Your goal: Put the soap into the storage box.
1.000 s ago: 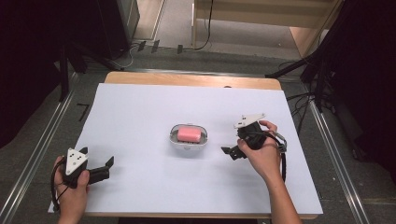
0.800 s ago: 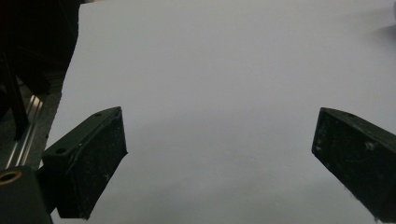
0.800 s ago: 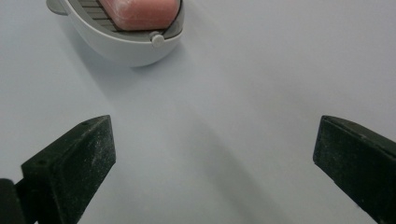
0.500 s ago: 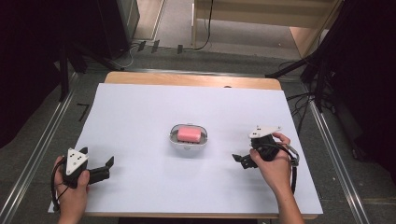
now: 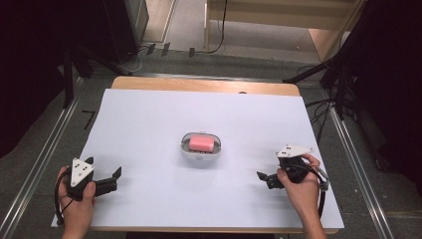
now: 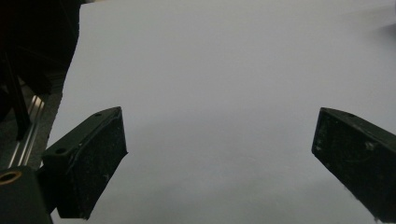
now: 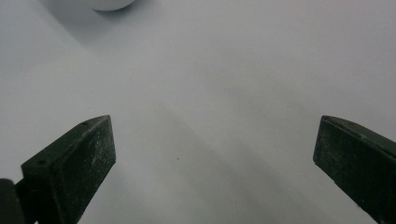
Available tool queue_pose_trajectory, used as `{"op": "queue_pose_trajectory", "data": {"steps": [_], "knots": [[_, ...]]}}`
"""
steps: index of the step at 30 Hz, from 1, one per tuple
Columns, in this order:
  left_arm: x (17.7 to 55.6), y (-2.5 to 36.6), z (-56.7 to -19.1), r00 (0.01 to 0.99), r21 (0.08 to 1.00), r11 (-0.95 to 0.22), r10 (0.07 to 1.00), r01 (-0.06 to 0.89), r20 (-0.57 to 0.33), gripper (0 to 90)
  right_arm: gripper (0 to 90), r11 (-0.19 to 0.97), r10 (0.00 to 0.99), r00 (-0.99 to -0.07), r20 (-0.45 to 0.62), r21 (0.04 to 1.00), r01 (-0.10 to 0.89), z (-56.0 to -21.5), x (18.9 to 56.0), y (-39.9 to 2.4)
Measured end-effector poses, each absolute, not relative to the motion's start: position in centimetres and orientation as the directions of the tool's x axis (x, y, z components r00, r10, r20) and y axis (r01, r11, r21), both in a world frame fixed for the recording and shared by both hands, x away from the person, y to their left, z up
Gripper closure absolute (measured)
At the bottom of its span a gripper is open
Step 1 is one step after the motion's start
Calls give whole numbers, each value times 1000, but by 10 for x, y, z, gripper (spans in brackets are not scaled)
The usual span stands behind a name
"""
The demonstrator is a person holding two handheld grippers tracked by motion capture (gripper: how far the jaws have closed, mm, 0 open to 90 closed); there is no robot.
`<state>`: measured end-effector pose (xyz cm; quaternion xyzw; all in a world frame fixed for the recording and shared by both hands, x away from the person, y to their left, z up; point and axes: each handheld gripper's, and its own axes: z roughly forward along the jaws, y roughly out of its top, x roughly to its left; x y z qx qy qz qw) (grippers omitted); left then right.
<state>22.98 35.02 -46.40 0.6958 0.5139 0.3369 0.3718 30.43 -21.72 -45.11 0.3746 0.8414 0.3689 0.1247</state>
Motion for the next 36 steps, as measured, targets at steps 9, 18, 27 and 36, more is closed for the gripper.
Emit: {"op": "queue_pose_trajectory", "data": {"steps": [9, 18, 27, 36], "knots": [[230, 350, -464, 245, 864, -195, 966, 464, 86, 37, 0, 417, 740, -667, 82, 722, 551, -461, 295, -230], [230, 350, -464, 244, 864, -196, 966, 463, 89, 37, 0, 382, 761, -642, 97, 732, 564, -468, 284, -248], [230, 350, -464, 242, 864, -198, 966, 463, 91, 36, 0, 349, 782, -615, 102, 746, 567, -473, 274, -265], [230, 350, -464, 244, 865, -195, 966, 462, 88, 37, 0, 317, 797, -593, 117, 754, 576, -478, 263, -283]]}}
